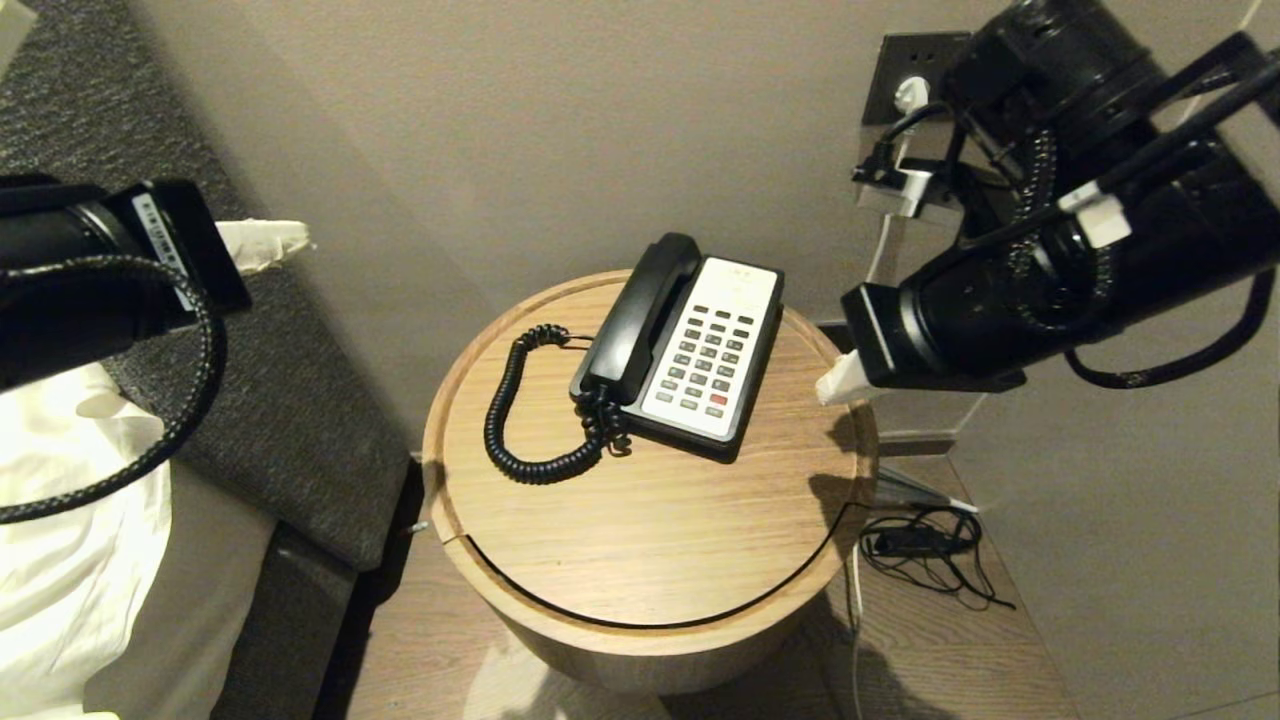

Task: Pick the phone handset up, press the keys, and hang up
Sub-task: End the call using the dial pad

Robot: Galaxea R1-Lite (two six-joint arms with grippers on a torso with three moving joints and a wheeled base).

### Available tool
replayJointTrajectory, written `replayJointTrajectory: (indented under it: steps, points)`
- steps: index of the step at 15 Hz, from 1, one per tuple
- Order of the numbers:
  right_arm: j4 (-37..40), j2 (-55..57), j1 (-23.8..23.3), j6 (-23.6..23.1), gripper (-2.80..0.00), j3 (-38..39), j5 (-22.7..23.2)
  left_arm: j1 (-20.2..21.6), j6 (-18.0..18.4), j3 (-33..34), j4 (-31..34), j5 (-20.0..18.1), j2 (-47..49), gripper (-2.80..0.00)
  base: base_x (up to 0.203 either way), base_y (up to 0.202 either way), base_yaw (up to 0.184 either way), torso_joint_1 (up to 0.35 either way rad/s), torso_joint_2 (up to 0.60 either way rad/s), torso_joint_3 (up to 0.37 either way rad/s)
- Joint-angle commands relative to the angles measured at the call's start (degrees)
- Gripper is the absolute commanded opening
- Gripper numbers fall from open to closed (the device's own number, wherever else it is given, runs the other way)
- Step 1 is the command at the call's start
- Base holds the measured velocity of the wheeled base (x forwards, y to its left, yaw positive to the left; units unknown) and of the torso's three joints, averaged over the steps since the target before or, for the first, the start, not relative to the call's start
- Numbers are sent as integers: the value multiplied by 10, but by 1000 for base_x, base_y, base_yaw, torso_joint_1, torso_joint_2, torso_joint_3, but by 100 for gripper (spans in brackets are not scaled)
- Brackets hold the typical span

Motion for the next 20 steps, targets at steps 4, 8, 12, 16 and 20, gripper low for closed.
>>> replayJointTrajectory:
  steps: [4, 8, 12, 16, 20]
  points:
    - [-6, 99, 14, -3, -280, -65, -60, 2, -3, 10, -1, -15, -6, -280, 0, 0, 0, 0, 0, 0]
    - [-66, 122, 16, -25, -280, -66, -69, 1, -4, 14, -1, -16, -8, -280, 0, 0, 0, 0, 0, 0]
    - [-68, 115, 16, -31, -280, -66, -59, 1, -21, 39, 0, -18, -23, -280, 0, 0, 0, 0, 0, 0]
    - [-54, 114, 20, -32, -280, -65, -59, 1, -21, 41, 0, -18, -24, -280, 0, 0, 0, 0, 0, 0]
    - [-58, 127, 27, -31, -280, -66, -34, 1, -21, 47, 0, -18, -27, -280, 0, 0, 0, 0, 0, 0]
